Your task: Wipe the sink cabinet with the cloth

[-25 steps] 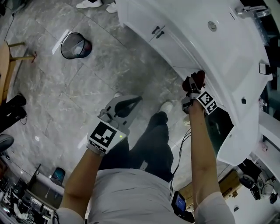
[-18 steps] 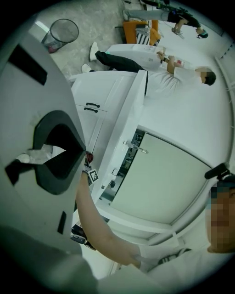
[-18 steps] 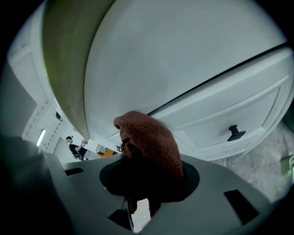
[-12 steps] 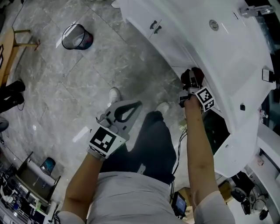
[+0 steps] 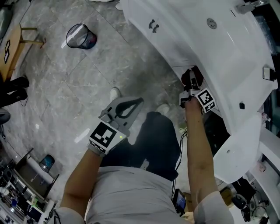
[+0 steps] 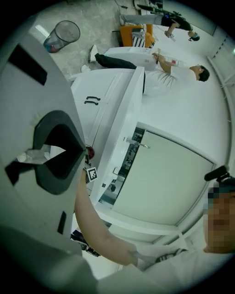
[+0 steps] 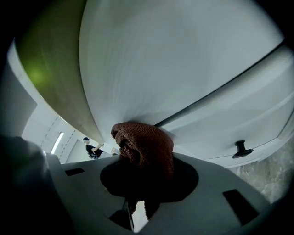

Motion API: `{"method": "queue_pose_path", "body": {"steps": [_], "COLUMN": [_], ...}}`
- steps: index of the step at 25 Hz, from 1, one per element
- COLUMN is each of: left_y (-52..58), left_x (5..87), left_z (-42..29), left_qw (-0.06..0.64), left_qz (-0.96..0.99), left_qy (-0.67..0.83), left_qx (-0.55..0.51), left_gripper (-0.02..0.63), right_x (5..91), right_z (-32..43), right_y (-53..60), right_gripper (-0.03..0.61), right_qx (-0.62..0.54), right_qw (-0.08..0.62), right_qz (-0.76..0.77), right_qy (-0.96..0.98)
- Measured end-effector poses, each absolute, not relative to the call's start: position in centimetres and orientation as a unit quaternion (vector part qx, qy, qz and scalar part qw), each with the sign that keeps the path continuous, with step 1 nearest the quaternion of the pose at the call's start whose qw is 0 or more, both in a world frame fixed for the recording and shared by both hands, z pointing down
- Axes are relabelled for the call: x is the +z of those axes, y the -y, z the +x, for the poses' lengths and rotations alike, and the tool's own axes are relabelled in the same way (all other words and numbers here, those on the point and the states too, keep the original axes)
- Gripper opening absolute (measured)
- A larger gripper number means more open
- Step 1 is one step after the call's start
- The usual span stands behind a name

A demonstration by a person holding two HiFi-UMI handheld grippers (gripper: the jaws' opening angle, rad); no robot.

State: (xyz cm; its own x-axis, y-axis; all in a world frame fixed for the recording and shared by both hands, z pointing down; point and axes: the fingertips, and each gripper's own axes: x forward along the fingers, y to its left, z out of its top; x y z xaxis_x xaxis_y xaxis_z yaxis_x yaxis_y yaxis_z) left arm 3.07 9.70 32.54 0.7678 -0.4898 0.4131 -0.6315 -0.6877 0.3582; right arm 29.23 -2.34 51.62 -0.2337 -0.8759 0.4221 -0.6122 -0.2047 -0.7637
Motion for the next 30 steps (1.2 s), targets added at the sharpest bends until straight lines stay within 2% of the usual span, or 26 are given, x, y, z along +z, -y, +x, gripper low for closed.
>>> {"method": "queue_pose_path", "body": {"steps": [9, 30], "left_y": [-10.8, -11.4], "left_x": [33.0, 32.7], "left_z": [5.5, 11.5], "left_qw": [0.239, 0.228], "left_qz": [0.912, 0.934], "left_qy": [0.293, 0.226], "left_qx": [0.16, 0.159], "left_gripper": [0.011, 0.011], "right_x": [50.6, 50.0], "right_z": [32.7, 45.2], "right_y": [-1.4, -13.9], "right_gripper": [0.109, 0.107], "right_qx": [-0.483, -0.473], "right_qw": [0.154, 0.149], "right_qz": [-0.609, -0.693], "right_qy": [-0.61, -0.524]}}
